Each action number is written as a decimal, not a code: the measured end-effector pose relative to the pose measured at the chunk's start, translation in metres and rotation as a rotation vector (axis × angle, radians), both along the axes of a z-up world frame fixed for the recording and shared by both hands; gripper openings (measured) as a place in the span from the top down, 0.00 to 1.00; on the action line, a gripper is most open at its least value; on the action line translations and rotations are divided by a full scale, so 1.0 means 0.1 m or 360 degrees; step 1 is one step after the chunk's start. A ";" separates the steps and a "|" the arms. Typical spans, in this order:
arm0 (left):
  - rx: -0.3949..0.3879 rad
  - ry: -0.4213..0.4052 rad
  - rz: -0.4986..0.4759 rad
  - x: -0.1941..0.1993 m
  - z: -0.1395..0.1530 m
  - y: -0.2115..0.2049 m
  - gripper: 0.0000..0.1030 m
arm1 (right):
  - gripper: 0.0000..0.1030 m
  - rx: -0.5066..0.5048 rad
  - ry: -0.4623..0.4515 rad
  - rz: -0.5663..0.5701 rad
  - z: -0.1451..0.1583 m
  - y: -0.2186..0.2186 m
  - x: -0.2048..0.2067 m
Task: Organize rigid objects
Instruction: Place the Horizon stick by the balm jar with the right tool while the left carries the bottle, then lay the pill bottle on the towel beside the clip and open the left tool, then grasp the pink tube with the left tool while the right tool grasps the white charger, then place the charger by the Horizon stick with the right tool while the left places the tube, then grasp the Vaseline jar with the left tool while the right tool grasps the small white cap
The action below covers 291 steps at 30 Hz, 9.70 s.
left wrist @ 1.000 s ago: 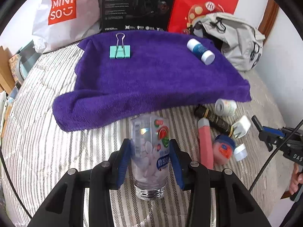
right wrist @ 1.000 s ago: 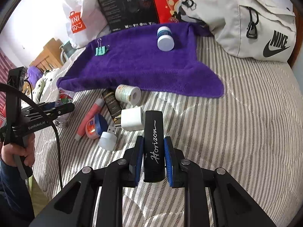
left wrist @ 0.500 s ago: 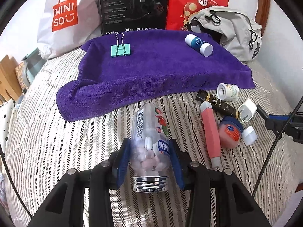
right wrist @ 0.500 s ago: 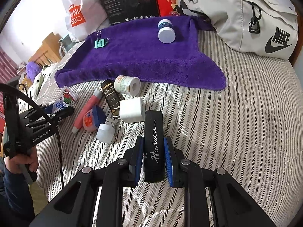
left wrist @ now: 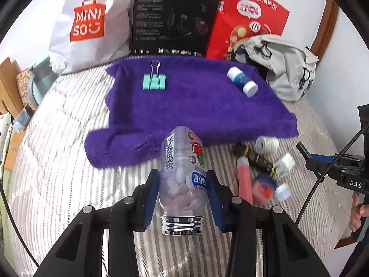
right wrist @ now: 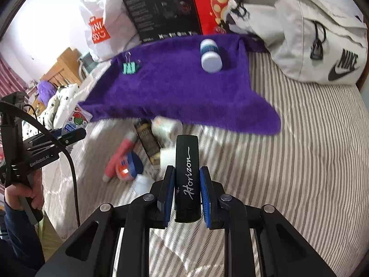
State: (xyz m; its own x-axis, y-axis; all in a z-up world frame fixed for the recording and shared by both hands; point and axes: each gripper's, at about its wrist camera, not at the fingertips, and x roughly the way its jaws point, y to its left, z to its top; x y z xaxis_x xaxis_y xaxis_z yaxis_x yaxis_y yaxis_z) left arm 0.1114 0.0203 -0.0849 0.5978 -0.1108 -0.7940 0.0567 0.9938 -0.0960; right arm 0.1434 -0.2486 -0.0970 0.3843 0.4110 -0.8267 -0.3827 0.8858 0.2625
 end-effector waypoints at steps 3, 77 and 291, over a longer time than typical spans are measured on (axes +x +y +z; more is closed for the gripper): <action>0.0012 -0.0010 0.0001 0.11 0.06 0.02 0.62 | 0.79 0.0014 -0.0029 -0.0004 0.10 0.02 0.12; 0.0062 0.0124 -0.0212 0.25 -0.19 -0.54 0.47 | 0.54 -0.0116 0.0010 -0.0197 0.04 -0.24 -0.41; 0.0212 0.0016 -0.0790 -0.10 -0.39 -1.04 0.67 | 0.40 -0.0237 0.0038 -0.0325 -0.22 -0.27 -1.02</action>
